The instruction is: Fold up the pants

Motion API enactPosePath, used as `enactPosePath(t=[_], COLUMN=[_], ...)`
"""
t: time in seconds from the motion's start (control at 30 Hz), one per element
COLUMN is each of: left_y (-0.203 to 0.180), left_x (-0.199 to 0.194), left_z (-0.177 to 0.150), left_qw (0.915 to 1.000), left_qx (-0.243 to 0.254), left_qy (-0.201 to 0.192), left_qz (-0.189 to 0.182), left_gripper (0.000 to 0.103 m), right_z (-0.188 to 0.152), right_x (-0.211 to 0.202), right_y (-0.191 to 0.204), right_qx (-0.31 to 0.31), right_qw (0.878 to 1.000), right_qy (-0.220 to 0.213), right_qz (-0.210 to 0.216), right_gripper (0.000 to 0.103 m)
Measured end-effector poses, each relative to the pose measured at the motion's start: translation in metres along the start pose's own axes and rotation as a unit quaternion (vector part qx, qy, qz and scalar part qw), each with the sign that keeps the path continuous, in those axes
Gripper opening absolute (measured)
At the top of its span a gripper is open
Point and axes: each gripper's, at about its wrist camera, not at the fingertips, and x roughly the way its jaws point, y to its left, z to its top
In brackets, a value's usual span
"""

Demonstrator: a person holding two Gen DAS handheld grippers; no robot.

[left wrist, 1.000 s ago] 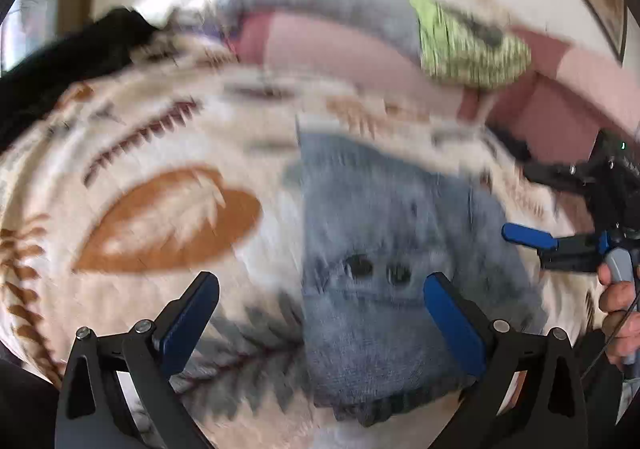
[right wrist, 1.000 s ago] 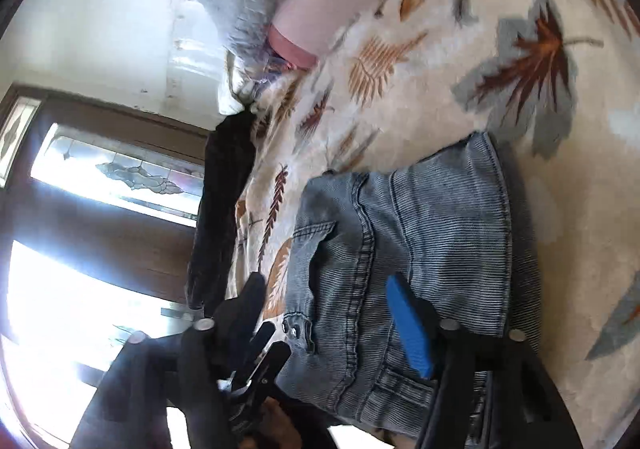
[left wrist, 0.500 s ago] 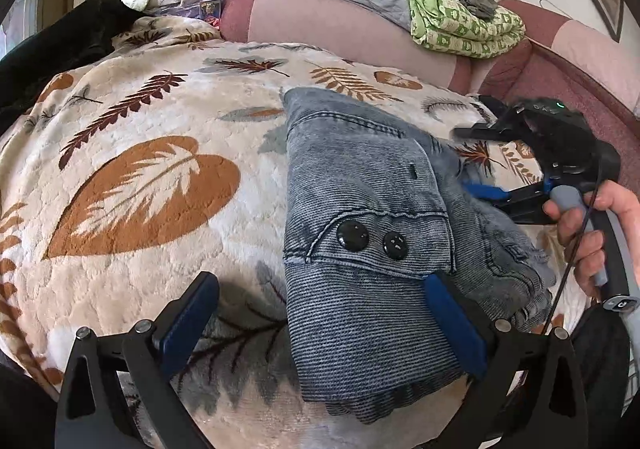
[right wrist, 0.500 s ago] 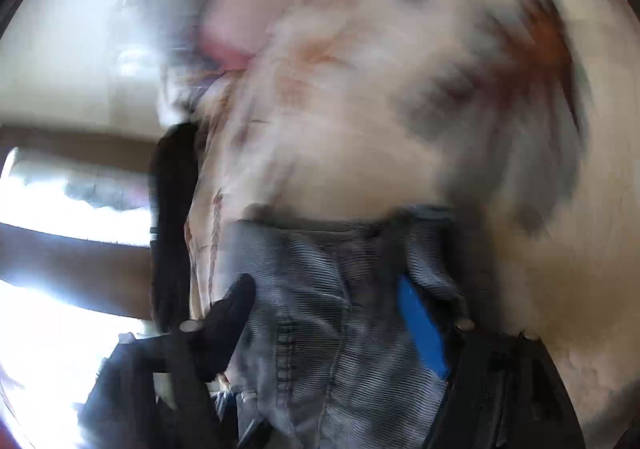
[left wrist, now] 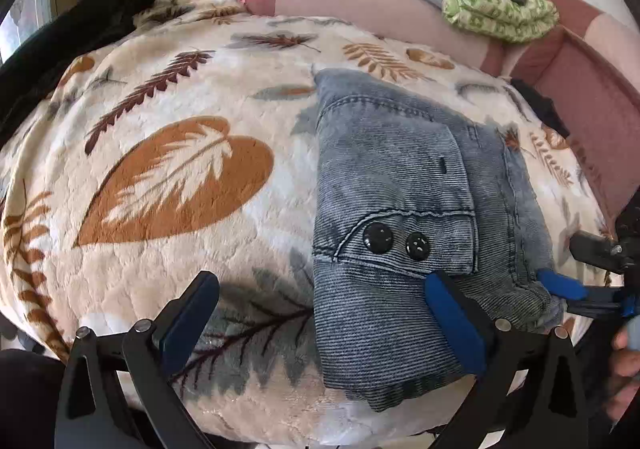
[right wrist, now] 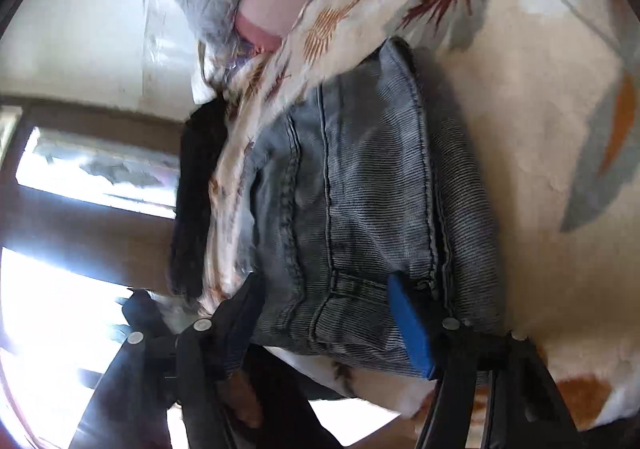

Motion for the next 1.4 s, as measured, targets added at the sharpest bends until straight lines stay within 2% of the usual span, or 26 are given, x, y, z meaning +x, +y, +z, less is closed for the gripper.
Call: enactPosePath(t=[0.1, 0.2, 0.33, 0.63, 0.73, 0.83, 1.0, 1.13, 1.23, 1.27, 1.33, 1.37, 1.4], left_y=[-0.005, -0.014, -0.017, -0.026, -0.029, -0.026, -0.007, 0.000, -0.012, -0.018, -0.027, -0.028, -0.026], left_x=[-0.015, -0.026, -0.033, -0.040, -0.040, -0.042, -0.040, -0.035, -0.021, -0.011, 0.008, 0.008, 0.001], left_z=[0.007, 0.010, 0.015, 0.015, 0.014, 0.014, 0.020, 0.026, 0.023, 0.019, 0.007, 0.003, 0.001], left_qw=[0.9999, 0.9989, 0.9978, 0.9955, 0.9951, 0.9964, 0.9988, 0.9995, 0.9999, 0.9995, 0.9973, 0.9979, 0.9987], left_qx=[0.003, 0.025, 0.038, 0.055, 0.061, 0.056, 0.016, -0.020, -0.003, 0.014, 0.042, 0.040, 0.031], left_qy=[-0.006, -0.018, -0.020, -0.022, -0.019, -0.018, -0.012, -0.009, 0.006, 0.024, 0.058, 0.050, 0.040], left_qz=[0.014, 0.036, 0.051, 0.075, 0.076, 0.061, 0.045, 0.023, 0.015, 0.017, 0.018, 0.008, -0.010], left_gripper=[0.103, 0.103, 0.103, 0.103, 0.103, 0.103, 0.103, 0.103, 0.103, 0.103, 0.103, 0.102, 0.102], right_z=[0.002, -0.001, -0.011, -0.009, -0.009, -0.009, -0.001, 0.025, 0.047, 0.055, 0.064, 0.063, 0.062], right_x=[-0.014, -0.023, -0.037, -0.059, -0.062, -0.063, -0.072, -0.060, -0.034, -0.020, 0.017, 0.035, 0.033], right_y=[0.023, 0.029, 0.018, 0.004, -0.003, -0.009, 0.006, 0.047, 0.061, 0.057, 0.034, 0.016, 0.014], right_qx=[-0.056, -0.070, -0.059, -0.046, -0.037, -0.030, -0.041, -0.078, -0.080, -0.071, -0.049, -0.020, -0.025], right_qw=[0.998, 0.997, 0.997, 0.996, 0.996, 0.996, 0.995, 0.993, 0.994, 0.995, 0.999, 0.997, 0.998], right_qy=[-0.024, -0.039, -0.051, -0.080, -0.082, -0.081, -0.090, -0.076, -0.062, -0.049, -0.001, 0.034, 0.023], right_qz=[-0.014, -0.014, -0.005, 0.018, 0.019, 0.014, 0.010, 0.043, 0.049, 0.046, -0.012, -0.062, -0.061], right_gripper=[0.075, 0.076, 0.076, 0.077, 0.077, 0.077, 0.077, 0.080, 0.083, 0.085, 0.089, 0.085, 0.082])
